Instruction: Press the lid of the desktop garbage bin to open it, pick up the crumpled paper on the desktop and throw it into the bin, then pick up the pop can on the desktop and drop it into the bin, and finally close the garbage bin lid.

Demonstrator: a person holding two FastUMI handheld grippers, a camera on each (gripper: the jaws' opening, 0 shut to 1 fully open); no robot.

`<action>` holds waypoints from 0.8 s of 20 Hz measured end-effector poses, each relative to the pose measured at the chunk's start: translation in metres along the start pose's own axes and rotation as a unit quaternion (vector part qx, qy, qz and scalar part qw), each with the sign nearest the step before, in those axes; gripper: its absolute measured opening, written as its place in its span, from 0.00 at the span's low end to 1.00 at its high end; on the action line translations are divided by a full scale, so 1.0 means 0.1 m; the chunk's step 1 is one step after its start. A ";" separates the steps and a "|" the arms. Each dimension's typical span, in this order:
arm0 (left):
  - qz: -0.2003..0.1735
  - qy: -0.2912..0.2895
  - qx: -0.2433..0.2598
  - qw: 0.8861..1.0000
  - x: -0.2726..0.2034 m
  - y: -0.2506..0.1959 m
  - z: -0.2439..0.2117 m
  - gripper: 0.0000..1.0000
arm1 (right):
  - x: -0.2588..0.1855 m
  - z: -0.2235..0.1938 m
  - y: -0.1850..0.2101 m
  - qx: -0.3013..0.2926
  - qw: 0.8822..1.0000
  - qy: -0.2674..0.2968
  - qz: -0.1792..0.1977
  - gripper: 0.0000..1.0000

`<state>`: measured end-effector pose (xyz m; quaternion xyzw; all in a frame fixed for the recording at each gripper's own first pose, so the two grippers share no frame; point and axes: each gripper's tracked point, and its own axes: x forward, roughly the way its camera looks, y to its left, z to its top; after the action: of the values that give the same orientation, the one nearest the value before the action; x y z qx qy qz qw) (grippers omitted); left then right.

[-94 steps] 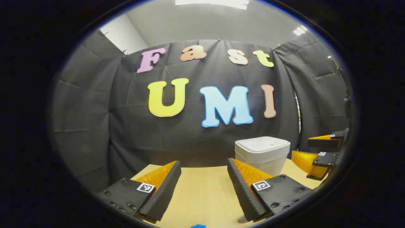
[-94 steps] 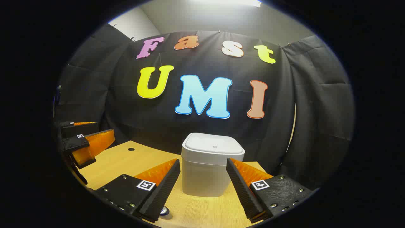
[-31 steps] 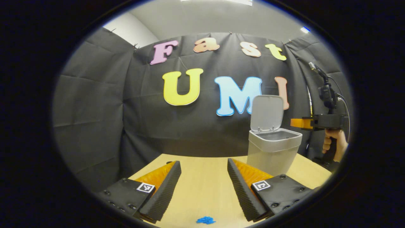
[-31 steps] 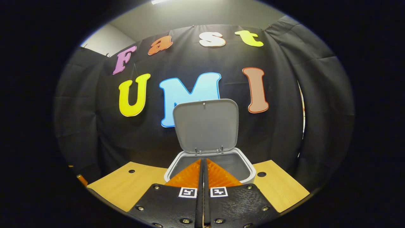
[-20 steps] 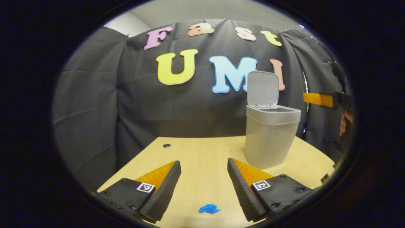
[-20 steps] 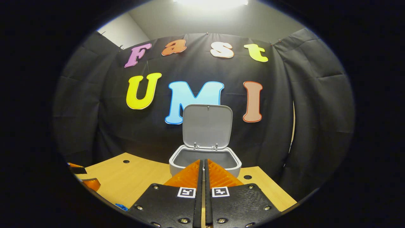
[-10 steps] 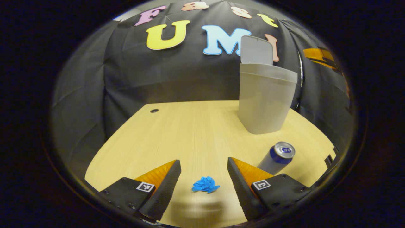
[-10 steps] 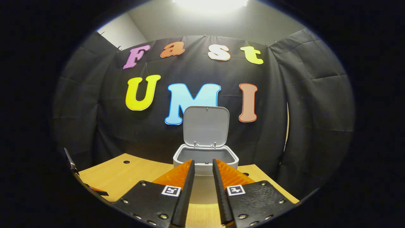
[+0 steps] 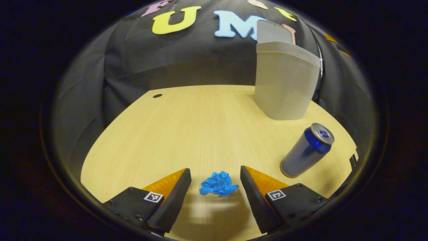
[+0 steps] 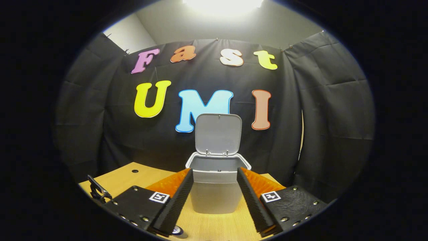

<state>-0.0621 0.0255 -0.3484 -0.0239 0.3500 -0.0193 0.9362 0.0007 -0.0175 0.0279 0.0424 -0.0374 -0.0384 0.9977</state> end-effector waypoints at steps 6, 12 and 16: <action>-0.013 0.024 0.012 1.000 0.15 -0.02 -0.16 0.99 | 0.00 -0.07 0.02 -0.013 1.000 0.011 0.000 0.88; -0.012 0.022 0.010 1.000 0.16 0.03 -0.12 0.57 | 0.05 -0.09 0.06 -0.017 1.000 0.016 0.007 0.88; -0.005 0.023 0.020 1.000 0.15 0.08 -0.08 0.31 | 0.08 -0.07 0.09 -0.014 1.000 0.011 0.012 0.88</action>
<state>-0.0558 0.0329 -0.3653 -0.0067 0.3706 -0.0314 0.9283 0.0095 -0.0085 0.0220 0.0281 -0.0260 -0.0263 0.9989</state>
